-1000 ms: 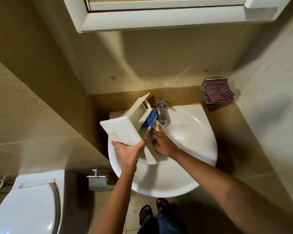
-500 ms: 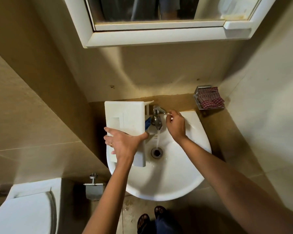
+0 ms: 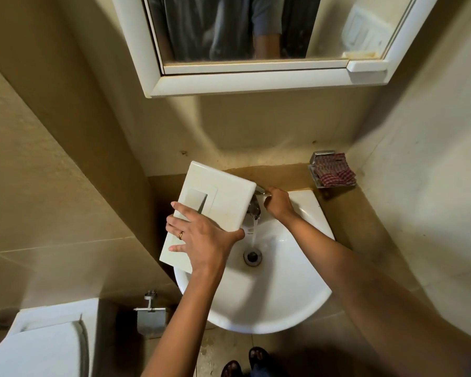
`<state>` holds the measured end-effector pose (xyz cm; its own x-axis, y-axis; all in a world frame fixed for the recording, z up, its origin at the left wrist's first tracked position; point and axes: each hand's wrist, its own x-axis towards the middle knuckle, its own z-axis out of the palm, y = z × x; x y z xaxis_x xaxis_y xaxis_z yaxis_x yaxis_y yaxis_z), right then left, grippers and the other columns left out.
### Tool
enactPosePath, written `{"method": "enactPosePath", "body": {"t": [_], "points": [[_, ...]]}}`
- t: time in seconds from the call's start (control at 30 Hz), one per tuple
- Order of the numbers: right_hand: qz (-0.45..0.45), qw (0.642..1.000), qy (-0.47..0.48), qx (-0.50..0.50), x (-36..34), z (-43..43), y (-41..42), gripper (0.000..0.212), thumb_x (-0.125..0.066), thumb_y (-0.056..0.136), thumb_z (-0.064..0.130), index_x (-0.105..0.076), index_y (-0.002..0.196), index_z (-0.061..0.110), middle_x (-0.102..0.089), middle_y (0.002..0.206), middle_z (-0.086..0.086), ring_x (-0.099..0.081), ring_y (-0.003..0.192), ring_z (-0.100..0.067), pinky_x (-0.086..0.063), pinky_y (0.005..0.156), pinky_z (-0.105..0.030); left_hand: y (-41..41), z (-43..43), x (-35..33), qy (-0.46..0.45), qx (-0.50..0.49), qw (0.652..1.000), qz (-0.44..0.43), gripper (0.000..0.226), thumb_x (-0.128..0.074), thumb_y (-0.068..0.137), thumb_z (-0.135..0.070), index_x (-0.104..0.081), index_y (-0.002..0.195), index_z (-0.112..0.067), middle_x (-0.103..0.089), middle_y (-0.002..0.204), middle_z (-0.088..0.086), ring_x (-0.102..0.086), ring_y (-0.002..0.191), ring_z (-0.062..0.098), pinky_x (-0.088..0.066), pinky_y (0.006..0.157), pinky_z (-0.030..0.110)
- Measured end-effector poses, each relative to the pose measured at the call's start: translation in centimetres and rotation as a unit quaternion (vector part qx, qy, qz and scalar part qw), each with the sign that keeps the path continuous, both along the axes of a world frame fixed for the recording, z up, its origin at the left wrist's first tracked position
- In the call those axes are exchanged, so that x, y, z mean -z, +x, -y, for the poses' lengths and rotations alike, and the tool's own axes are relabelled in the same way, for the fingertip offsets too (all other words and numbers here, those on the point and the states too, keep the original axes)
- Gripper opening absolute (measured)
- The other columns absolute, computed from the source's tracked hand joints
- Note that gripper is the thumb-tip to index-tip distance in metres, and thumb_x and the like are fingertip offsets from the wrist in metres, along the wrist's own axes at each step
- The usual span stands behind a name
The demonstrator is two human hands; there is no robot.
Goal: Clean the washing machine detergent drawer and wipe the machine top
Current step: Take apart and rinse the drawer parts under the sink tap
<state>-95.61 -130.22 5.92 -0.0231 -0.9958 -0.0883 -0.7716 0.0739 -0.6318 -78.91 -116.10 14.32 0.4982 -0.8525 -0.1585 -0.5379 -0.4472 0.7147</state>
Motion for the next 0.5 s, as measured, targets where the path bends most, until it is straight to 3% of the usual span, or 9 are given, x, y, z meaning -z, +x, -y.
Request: {"method": "enactPosePath", "body": {"t": [0.2,0.37,0.5], "points": [[-0.021,0.999,0.009,-0.036,-0.1,-0.2,0.6,0.042,-0.051,0.084,-0.004,-0.062,0.123,0.007,-0.064,0.120,-0.017,-0.058,0.112,-0.033,-0.047,0.091,-0.032,0.8,-0.2,-0.1,0.013,-0.017,0.999,-0.034,0.154,-0.093,0.050,-0.039,0.019,0.148,-0.003,0.004,0.154,0.034,0.004,0.144,0.048,-0.011,0.106,0.072],[-0.021,0.998,0.017,-0.052,0.4,-1.0,1.7,0.017,-0.061,0.084,0.012,-0.070,0.099,0.011,-0.071,0.097,-0.011,-0.065,0.091,-0.029,-0.047,0.070,-0.026,0.9,-0.4,-0.2,0.012,-0.019,0.999,-0.045,0.153,-0.093,0.050,-0.038,0.018,0.149,-0.003,0.003,0.154,0.033,0.003,0.144,0.047,-0.013,0.107,0.070],[-0.040,0.994,0.047,-0.089,-0.3,-1.1,0.3,0.042,-0.050,0.084,0.001,-0.063,0.123,0.012,-0.066,0.114,-0.016,-0.061,0.106,-0.034,-0.052,0.087,-0.039,1.2,-0.4,-0.4,0.007,-0.027,0.998,-0.060,0.151,-0.093,0.051,-0.038,0.015,0.150,-0.002,-0.003,0.154,0.031,0.000,0.144,0.046,-0.015,0.107,0.070]]}}
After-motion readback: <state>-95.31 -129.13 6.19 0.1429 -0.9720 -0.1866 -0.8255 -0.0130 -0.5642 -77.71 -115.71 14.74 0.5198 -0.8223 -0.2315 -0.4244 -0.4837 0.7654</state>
